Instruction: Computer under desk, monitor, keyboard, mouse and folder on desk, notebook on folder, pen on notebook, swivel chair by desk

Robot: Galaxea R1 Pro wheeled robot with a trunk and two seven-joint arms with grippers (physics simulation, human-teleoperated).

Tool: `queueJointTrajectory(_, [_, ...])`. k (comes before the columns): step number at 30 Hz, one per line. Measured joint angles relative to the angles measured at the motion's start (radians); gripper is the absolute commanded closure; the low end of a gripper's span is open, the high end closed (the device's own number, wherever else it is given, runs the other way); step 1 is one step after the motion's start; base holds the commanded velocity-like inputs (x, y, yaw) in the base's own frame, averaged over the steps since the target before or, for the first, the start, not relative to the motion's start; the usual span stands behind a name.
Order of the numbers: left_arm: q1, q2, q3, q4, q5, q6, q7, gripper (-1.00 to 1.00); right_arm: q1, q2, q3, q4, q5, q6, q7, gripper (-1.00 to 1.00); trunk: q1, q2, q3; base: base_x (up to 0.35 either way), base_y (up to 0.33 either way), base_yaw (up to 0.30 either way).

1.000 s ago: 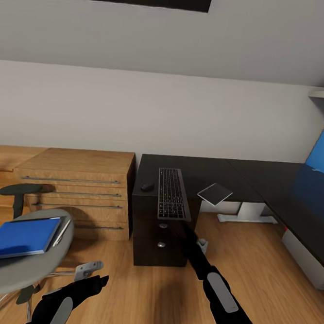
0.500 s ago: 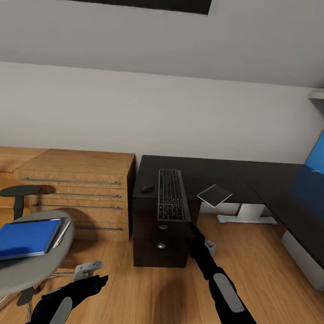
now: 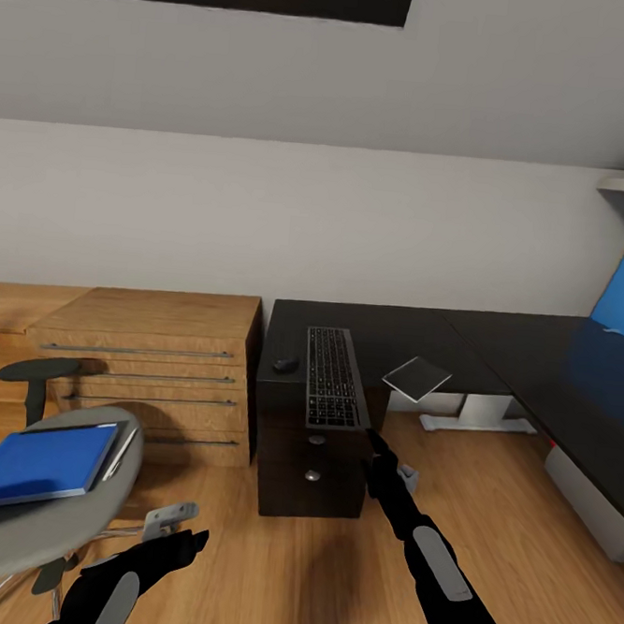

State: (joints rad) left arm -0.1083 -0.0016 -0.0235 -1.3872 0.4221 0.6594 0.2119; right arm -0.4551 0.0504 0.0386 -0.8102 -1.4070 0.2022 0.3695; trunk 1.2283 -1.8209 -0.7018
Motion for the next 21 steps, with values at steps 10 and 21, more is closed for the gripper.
queueJointTrajectory(10, [0.000, 0.000, 0.000, 0.000, 0.000, -0.001, -0.001, -1.00, 0.000, 0.000, 0.002, 0.001, 0.000, 0.000, -0.001, -1.00, 0.000, 0.000, 0.000, 0.026, 0.120, 0.000])
queueJointTrajectory(21, [0.000, 0.000, 0.000, 0.000, 0.000, 0.000, -0.001, -1.00, 0.000, 0.000, 0.001, 0.001, 0.000, 0.000, 0.000, -1.00, 0.000, 0.000, 0.000, 0.053, 0.069, 0.000])
